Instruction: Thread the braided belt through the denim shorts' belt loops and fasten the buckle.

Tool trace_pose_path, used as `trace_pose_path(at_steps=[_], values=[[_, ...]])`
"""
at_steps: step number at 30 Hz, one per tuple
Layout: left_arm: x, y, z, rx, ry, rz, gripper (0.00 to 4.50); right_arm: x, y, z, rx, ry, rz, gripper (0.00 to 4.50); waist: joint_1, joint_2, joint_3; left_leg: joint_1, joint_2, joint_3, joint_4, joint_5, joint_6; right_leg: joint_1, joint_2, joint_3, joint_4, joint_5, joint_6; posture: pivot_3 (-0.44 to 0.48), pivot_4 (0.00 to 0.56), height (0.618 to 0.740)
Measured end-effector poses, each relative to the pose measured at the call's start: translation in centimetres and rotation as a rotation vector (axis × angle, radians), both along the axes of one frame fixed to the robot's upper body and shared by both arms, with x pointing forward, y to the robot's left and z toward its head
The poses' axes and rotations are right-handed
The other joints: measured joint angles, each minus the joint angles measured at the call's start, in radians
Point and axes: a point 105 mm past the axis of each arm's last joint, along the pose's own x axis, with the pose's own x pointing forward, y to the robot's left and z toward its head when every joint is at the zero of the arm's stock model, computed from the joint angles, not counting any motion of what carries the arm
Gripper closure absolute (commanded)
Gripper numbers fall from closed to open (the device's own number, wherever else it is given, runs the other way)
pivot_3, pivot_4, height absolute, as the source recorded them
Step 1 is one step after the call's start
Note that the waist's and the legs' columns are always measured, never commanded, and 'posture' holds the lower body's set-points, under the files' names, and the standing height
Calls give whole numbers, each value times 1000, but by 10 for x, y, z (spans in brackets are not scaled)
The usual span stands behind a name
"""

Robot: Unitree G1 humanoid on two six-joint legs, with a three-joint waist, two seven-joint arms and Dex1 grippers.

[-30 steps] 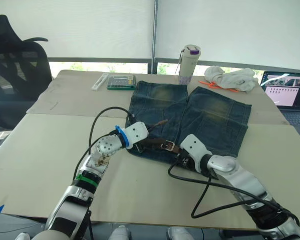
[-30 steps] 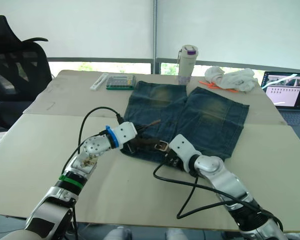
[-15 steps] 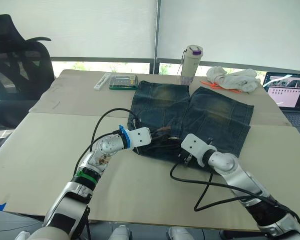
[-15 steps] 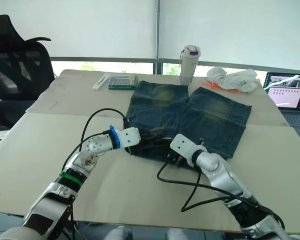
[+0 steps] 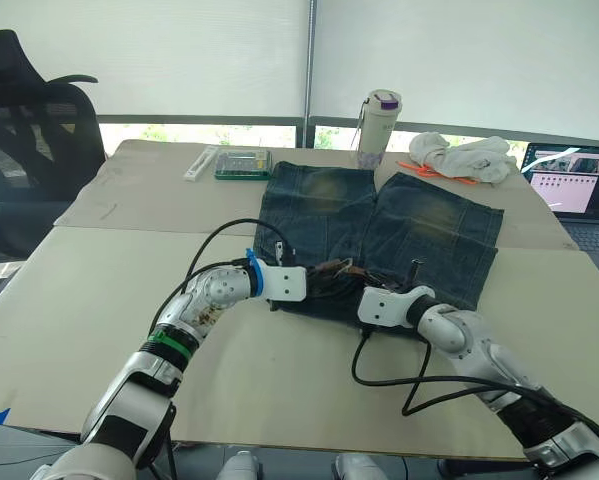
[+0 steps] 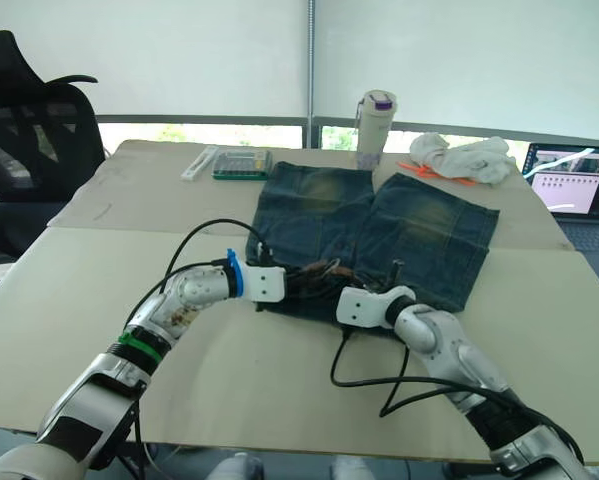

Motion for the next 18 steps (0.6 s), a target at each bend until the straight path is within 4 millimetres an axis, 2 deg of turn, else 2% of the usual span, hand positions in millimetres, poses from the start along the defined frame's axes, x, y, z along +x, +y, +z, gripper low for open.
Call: trace_pose_path(at_steps=[10,18], values=[[2,0,3,143,-93,-59,4500,-1,0,-3,-32,-61,54,4483,-2,0,0,0,0,0,0,0,0,0,0,0,0,0,0,0,150,737],[3,-11,9,222,-159,-122,4500,-1,3,-6,-47,-82,76,4483,-5,0,0,0,0,0,0,0,0,0,0,1,1,0,0,0,150,737]])
